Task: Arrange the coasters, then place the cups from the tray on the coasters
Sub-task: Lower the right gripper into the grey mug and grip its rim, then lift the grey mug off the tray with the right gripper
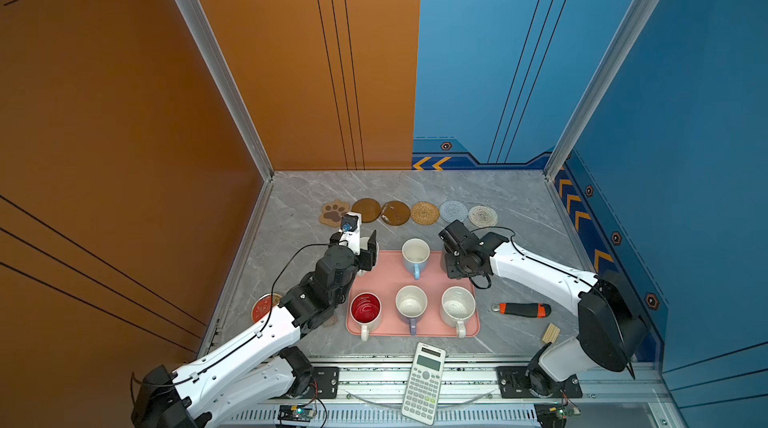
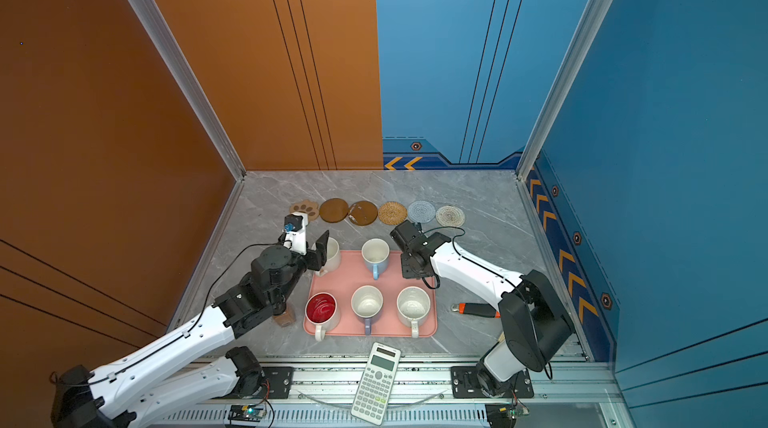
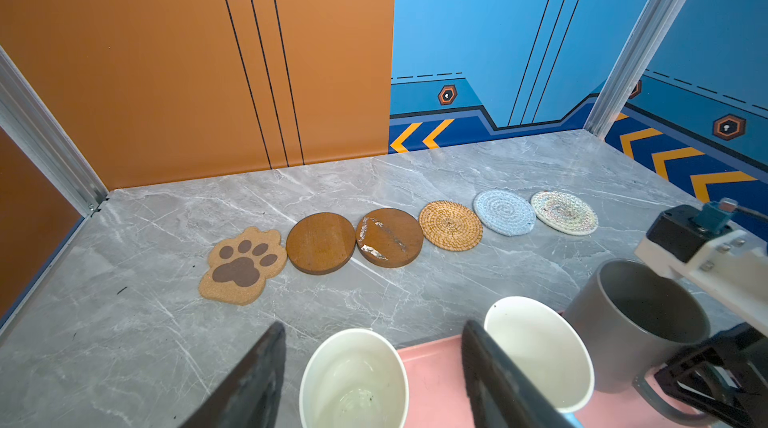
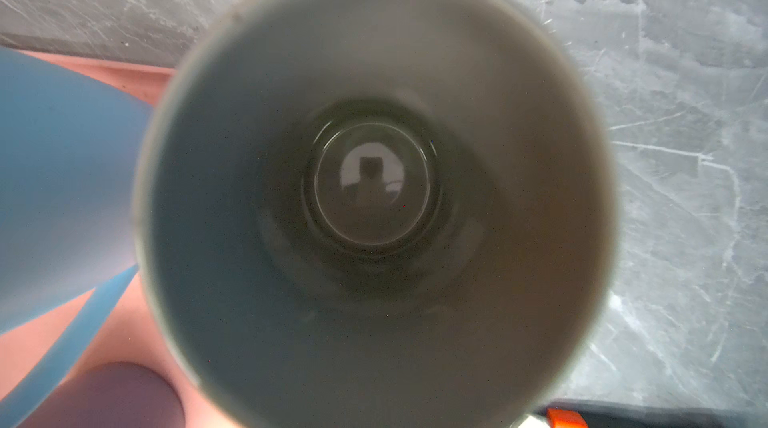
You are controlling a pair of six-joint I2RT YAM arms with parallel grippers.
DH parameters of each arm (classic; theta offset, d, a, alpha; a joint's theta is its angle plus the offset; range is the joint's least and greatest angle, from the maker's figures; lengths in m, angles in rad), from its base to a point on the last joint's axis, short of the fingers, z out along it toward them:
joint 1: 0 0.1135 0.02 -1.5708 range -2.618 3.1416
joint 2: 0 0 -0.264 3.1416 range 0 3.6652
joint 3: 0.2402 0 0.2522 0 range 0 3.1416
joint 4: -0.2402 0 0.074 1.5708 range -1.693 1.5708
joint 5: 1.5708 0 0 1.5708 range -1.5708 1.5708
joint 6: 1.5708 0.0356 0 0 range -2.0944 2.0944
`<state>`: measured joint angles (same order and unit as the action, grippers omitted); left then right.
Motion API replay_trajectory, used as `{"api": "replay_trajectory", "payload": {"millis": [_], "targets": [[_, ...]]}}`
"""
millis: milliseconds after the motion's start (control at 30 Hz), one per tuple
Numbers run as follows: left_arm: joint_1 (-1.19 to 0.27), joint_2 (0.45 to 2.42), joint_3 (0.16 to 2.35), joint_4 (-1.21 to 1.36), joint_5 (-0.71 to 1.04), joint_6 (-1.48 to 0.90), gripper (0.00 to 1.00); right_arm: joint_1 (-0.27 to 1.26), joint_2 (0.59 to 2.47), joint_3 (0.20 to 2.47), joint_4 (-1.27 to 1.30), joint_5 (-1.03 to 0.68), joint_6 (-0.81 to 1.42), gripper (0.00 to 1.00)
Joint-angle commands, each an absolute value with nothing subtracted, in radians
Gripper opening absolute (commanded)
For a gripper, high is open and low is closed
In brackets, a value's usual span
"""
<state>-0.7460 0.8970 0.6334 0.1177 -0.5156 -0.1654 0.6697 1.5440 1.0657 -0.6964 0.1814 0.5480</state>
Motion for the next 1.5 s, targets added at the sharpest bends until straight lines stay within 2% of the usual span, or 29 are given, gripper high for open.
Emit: {"api": "replay_trajectory", "payload": {"millis": [0,900,1200,1467], "targets": [[-0.733,0.878,0.615,0.140,-0.505,-0.175,0.67,0.676,1.515,1.070,-0.651,0.228,0.555,0.00],[-0.731,0.860,0.609,0.126,-0.514,-0.184,0.67,0.653,1.401,1.102,-0.609,0.255,0.503,0.00],[-0.729,0.858,0.609,0.122,-0.516,-0.186,0.67,0.547,1.361,1.165,-0.651,0.206,0.436,0.00],[-0.728,0.857,0.609,0.117,-0.520,-0.184,0.67,0.380,1.394,1.255,-0.676,0.106,0.358,0.00]]}}
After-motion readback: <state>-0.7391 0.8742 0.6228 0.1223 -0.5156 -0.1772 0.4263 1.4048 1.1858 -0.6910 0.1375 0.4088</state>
